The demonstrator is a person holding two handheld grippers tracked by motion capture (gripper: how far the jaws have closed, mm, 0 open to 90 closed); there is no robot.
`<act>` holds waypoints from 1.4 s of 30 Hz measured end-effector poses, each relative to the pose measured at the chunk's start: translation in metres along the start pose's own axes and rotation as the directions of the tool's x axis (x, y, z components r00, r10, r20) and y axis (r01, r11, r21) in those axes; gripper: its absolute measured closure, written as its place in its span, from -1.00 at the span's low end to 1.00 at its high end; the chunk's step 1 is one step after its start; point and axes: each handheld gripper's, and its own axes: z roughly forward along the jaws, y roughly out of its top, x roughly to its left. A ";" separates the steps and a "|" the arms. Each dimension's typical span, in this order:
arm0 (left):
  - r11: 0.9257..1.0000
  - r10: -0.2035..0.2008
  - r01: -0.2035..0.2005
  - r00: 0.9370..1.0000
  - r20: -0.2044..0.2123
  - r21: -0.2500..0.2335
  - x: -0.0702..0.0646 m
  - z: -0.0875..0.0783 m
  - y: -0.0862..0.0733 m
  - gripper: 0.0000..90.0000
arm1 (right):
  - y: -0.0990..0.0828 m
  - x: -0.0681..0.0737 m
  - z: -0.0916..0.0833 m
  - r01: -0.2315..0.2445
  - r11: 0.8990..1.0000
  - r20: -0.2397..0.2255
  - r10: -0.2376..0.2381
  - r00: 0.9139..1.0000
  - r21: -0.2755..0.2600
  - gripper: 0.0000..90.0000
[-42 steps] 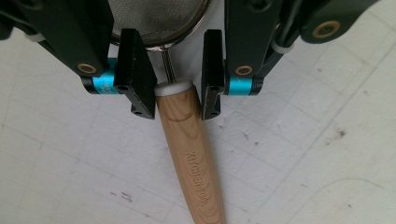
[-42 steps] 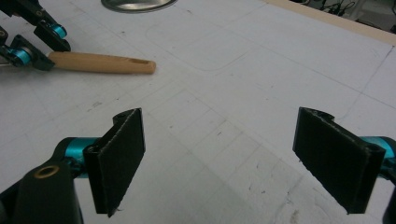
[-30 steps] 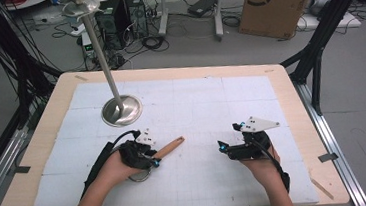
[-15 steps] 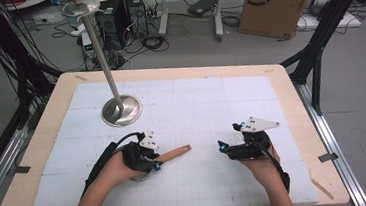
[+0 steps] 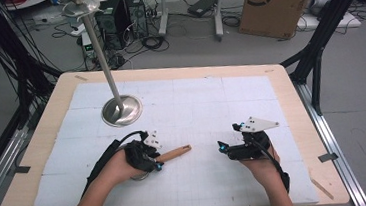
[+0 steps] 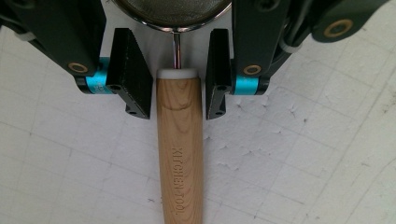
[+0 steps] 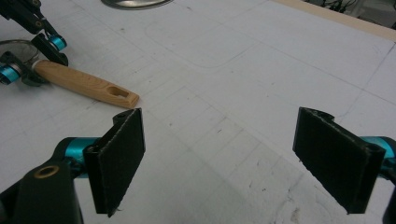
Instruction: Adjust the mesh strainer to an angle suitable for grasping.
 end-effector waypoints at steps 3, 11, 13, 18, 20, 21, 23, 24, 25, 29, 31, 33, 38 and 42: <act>1.000 0.003 -0.003 1.000 0.009 -0.004 0.001 0.000 -0.001 0.38 | 0.000 0.000 0.000 -0.003 1.000 0.001 0.003 1.000 0.000 -0.65; 0.999 0.038 -0.038 0.999 -0.014 0.002 -0.003 0.000 0.000 0.53 | 0.000 0.001 0.001 -0.002 1.000 0.001 0.002 1.000 0.006 -0.65; 0.999 0.047 -0.047 0.999 -0.016 0.001 -0.004 -0.001 0.000 0.53 | -0.001 0.000 0.001 -0.001 1.000 0.002 0.001 1.000 0.005 -0.65; 0.998 0.054 -0.055 0.998 -0.019 -0.024 -0.005 -0.005 0.000 0.53 | -0.002 -0.001 0.001 -0.007 1.000 0.000 0.007 1.000 0.008 -0.65; 0.997 0.050 -0.051 0.998 -0.023 -0.059 -0.004 -0.011 0.000 0.55 | -0.003 -0.001 0.002 -0.012 1.000 0.001 0.012 1.000 0.008 -0.65; 0.996 0.047 -0.049 0.999 -0.027 -0.079 -0.004 -0.014 0.000 0.55 | -0.003 -0.001 0.002 -0.012 1.000 0.001 0.012 1.000 0.008 -0.65; 0.992 0.039 -0.042 0.999 -0.034 -0.117 -0.003 -0.021 -0.001 0.56 | -0.003 0.000 0.002 -0.011 1.000 0.000 0.011 1.000 0.008 -0.65; 0.990 0.035 -0.039 0.999 -0.035 -0.133 -0.003 -0.024 -0.001 0.57 | -0.003 -0.001 0.001 -0.007 1.000 0.002 0.007 1.000 0.009 -0.65; 0.989 0.039 -0.044 0.999 -0.036 -0.141 -0.002 -0.027 -0.002 0.57 | -0.003 -0.001 0.001 -0.007 1.000 0.002 0.007 1.000 0.009 -0.65; 0.991 0.044 -0.048 0.998 -0.039 -0.128 -0.002 -0.027 -0.004 0.57 | -0.003 0.000 0.002 -0.002 1.000 0.000 0.002 1.000 0.011 -0.65; 0.994 0.046 -0.049 0.998 -0.038 -0.095 -0.002 -0.021 -0.005 0.56 | -0.003 0.000 0.003 0.003 1.000 -0.001 -0.003 1.000 0.015 -0.65; 0.997 0.050 -0.053 0.998 -0.044 -0.054 -0.003 -0.014 -0.004 0.56 | -0.003 0.000 0.003 0.000 1.000 -0.001 0.000 1.000 0.014 -0.65; 0.999 0.041 -0.042 0.998 -0.038 -0.004 0.001 -0.006 -0.005 0.56 | -0.003 0.000 0.003 -0.002 1.000 0.001 0.002 1.000 0.016 -0.65; 1.000 0.031 -0.030 0.999 -0.026 0.006 0.004 -0.006 -0.005 0.54 | -0.003 -0.001 0.003 -0.004 1.000 -0.003 0.004 1.000 0.017 -0.65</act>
